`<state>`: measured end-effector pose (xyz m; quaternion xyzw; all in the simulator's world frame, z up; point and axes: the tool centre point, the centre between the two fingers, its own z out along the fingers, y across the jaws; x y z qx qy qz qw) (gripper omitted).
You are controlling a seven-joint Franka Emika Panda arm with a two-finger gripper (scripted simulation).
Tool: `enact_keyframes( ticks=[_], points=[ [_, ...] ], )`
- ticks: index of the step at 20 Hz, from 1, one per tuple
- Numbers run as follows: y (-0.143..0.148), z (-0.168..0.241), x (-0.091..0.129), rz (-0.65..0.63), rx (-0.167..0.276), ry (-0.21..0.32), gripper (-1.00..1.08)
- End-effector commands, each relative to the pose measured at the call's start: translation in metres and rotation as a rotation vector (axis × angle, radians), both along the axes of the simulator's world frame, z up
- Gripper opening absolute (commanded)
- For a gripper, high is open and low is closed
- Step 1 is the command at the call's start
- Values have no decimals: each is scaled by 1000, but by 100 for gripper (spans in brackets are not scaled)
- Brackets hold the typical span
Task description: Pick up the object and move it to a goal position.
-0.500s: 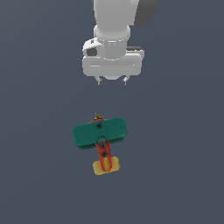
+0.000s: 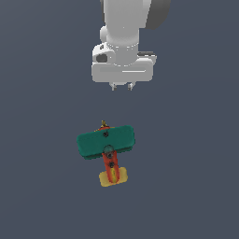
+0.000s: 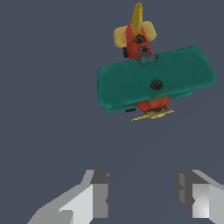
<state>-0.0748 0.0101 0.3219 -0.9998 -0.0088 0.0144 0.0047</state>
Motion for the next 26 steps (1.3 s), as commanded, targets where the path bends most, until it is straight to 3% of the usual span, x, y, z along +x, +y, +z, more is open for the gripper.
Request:
enact_keyframes(
  ticks=[1, 26],
  points=[
    [1, 0, -1, 0, 2, 4, 28],
    [-13, -3, 5, 23, 12, -8, 28]
  ],
)
